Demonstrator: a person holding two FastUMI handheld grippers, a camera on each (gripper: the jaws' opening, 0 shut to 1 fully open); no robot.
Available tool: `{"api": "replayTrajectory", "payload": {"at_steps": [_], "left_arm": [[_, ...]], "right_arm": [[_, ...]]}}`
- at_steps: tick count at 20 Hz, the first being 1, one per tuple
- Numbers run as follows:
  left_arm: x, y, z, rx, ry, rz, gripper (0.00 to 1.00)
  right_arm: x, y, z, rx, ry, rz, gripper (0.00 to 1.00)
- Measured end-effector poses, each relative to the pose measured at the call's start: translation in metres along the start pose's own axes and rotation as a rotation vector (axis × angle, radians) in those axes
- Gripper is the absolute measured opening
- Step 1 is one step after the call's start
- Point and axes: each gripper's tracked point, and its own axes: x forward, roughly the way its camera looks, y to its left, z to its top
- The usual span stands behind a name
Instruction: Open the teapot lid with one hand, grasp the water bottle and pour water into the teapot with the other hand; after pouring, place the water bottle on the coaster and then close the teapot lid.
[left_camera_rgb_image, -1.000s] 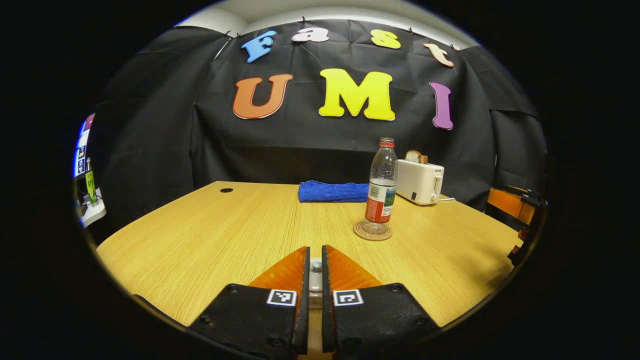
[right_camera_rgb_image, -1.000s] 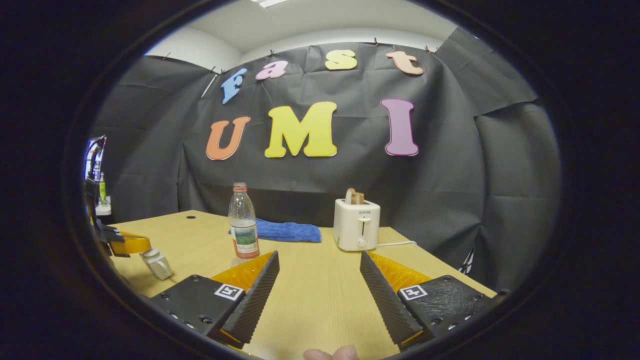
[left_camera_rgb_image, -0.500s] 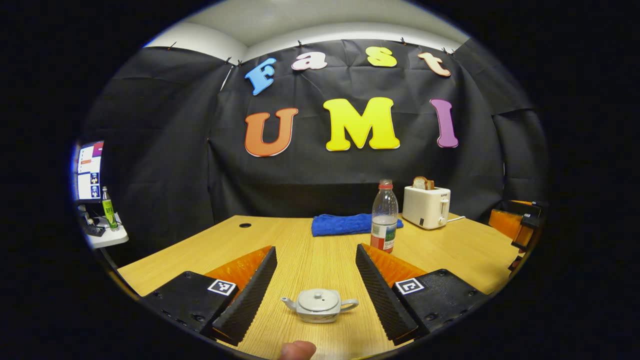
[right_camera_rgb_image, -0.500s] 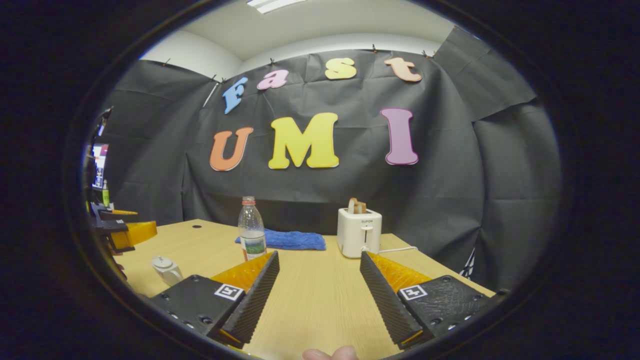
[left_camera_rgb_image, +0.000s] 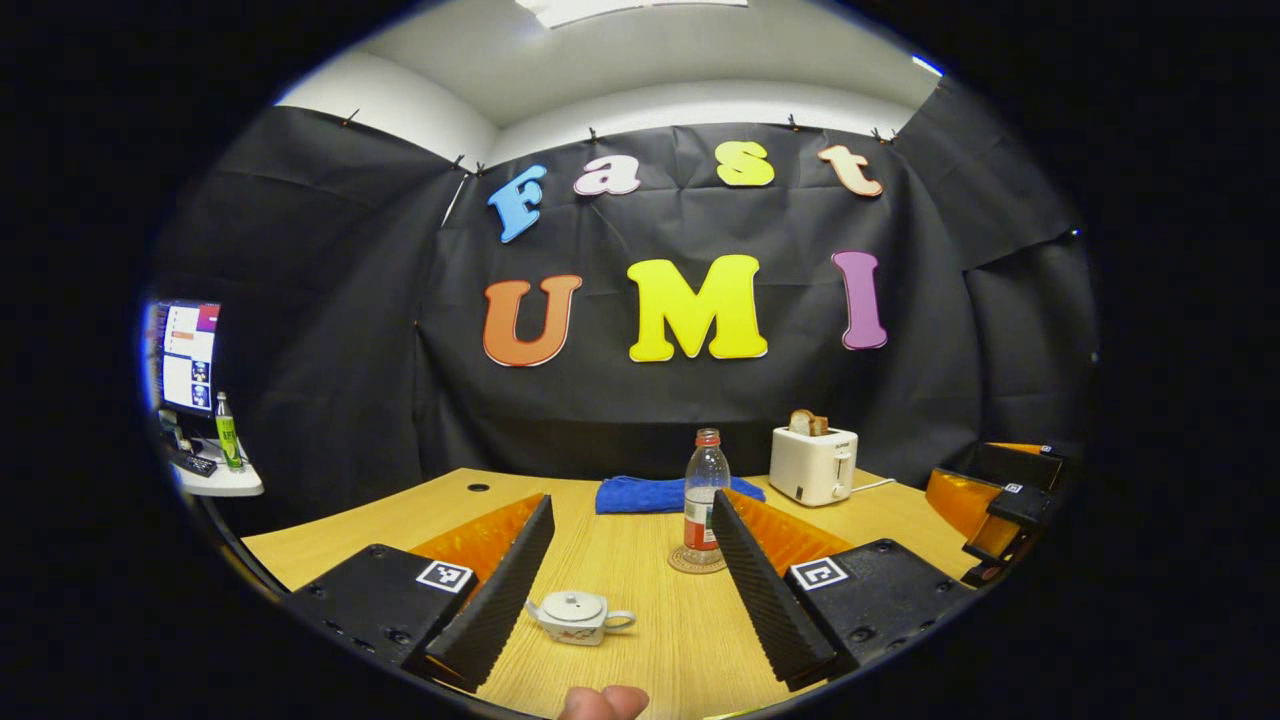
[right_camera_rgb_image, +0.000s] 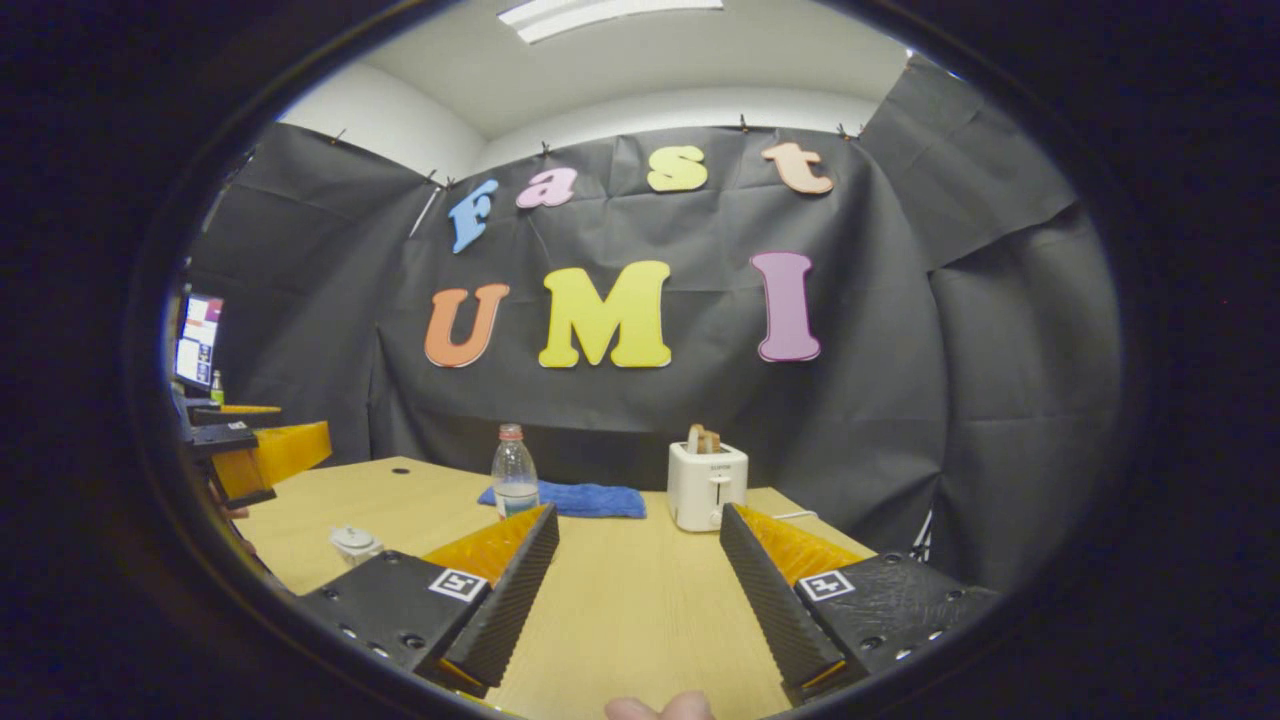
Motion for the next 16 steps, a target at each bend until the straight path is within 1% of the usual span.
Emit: {"api": "replayTrajectory", "payload": {"at_steps": [2, 4, 5, 6, 10, 11, 12, 13, 14, 16], "left_arm": [[-0.006, -0.018, 0.004, -0.004, -0.008, -0.038, 0.99], [-0.010, -0.021, 0.002, 0.001, -0.006, -0.040, 0.99], [-0.009, -0.022, 0.003, 0.002, -0.009, -0.038, 0.99], [-0.007, -0.022, 0.003, 0.001, -0.008, -0.035, 0.99], [-0.001, -0.011, -0.009, -0.007, 0.022, 0.000, 0.99], [0.001, -0.008, -0.010, -0.011, 0.029, 0.010, 0.99], [0.002, -0.006, -0.012, -0.014, 0.032, 0.013, 0.99], [0.002, -0.006, -0.012, -0.016, 0.032, 0.015, 0.99], [0.003, -0.007, -0.012, -0.014, 0.033, 0.012, 0.99], [0.003, -0.005, -0.012, -0.003, 0.033, 0.009, 0.99]], "right_arm": [[-0.006, -0.001, 0.005, 0.034, -0.015, 0.000, 0.96], [-0.006, -0.007, 0.003, 0.024, 0.003, -0.004, 0.97], [-0.003, -0.008, 0.005, 0.037, 0.006, -0.011, 0.97], [0.003, -0.005, 0.006, 0.043, 0.012, 0.000, 0.96], [0.018, 0.017, 0.017, 0.047, 0.011, 0.041, 0.96], [0.019, 0.023, 0.015, 0.059, 0.007, 0.047, 0.95], [0.018, 0.028, 0.011, 0.052, 0.019, 0.064, 0.96], [0.018, 0.031, 0.004, 0.044, 0.032, 0.066, 0.94], [0.018, 0.033, 0.003, 0.045, 0.034, 0.068, 0.96], [0.018, 0.038, 0.001, 0.033, 0.041, 0.073, 0.96]]}}
